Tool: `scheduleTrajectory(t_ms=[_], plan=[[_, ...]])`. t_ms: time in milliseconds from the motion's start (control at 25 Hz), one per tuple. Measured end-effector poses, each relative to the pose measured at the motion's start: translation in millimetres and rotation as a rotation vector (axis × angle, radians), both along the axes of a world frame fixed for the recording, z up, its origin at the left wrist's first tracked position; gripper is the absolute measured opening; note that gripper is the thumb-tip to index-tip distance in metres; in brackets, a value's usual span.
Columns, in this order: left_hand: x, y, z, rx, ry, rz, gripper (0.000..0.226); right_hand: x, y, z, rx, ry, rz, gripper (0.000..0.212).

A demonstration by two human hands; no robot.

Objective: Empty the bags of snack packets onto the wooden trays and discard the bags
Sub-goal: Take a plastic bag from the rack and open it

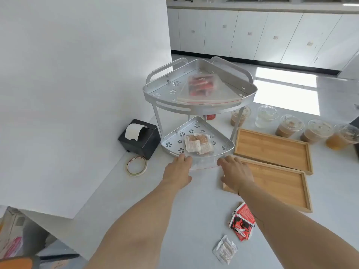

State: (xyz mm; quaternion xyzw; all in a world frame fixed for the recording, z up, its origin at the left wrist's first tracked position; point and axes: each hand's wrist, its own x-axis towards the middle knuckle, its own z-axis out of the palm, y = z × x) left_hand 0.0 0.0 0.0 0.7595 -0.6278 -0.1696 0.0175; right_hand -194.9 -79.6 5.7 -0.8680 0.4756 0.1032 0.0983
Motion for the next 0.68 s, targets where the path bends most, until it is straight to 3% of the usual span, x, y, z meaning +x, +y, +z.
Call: scheduleTrajectory(t_ms=[160, 320, 680], plan=[[0, -11, -12, -0.151, -0.171, -0.144, 0.042, 9, -6, -14, -0.071, 0.016, 0.044, 0.070], [1, -18, -24, -0.216, -0.177, -0.138, 0.036, 16, -10, -30, -0.127, 0.004, 0.039, 0.073], [6, -18, -19, -0.350, -0.070, -0.078, 0.014, 26, -17, -19, -0.230, -0.125, -0.038, 0.020]])
